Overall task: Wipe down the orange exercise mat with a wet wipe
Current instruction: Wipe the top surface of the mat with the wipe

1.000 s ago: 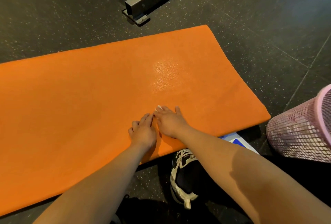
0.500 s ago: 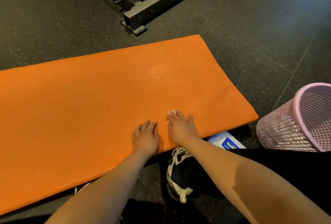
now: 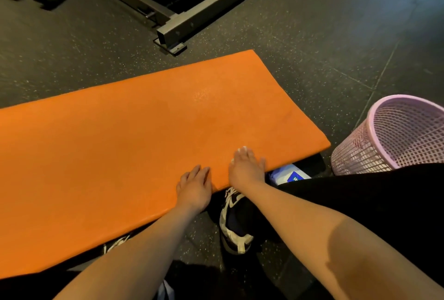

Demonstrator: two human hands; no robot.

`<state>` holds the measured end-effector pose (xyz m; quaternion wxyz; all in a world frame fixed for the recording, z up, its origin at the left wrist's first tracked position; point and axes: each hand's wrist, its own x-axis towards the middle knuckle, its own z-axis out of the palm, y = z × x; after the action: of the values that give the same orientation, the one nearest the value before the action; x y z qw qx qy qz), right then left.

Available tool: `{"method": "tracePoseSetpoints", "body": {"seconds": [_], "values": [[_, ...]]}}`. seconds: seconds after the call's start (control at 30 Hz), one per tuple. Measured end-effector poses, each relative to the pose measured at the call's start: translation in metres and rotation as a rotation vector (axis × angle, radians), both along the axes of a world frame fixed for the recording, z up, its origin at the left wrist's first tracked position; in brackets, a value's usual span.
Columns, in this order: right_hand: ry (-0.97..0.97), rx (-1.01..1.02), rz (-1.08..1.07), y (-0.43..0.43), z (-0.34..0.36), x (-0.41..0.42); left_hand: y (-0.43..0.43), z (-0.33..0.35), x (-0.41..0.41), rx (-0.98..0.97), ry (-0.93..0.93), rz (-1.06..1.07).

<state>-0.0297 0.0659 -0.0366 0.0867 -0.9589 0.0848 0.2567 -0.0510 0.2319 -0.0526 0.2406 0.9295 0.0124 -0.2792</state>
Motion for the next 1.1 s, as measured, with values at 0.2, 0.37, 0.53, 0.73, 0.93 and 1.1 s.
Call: {"method": "tracePoseSetpoints", "body": {"seconds": [0.2, 0.37, 0.53, 0.73, 0.93, 1.1], "values": [[0.037, 0.171, 0.251, 0.035, 0.01, -0.023, 0.002, -0.005, -0.003, -0.006, 0.004, 0.011], [-0.011, 0.061, 0.173, 0.011, 0.007, -0.004, 0.004, -0.002, -0.003, -0.015, -0.006, -0.005], [0.013, 0.061, -0.039, 0.015, 0.005, -0.004, 0.013, -0.01, 0.001, -0.007, -0.033, -0.032], [0.036, 0.187, 0.32, 0.026, 0.005, -0.019, 0.007, -0.013, -0.003, -0.031, -0.043, -0.012], [0.011, 0.0, -0.011, 0.003, 0.002, -0.004, 0.008, -0.007, -0.004, -0.033, -0.041, -0.003], [0.006, 0.129, 0.281, 0.029, 0.001, -0.019, 0.009, -0.013, -0.002, -0.071, -0.019, 0.013]]}}
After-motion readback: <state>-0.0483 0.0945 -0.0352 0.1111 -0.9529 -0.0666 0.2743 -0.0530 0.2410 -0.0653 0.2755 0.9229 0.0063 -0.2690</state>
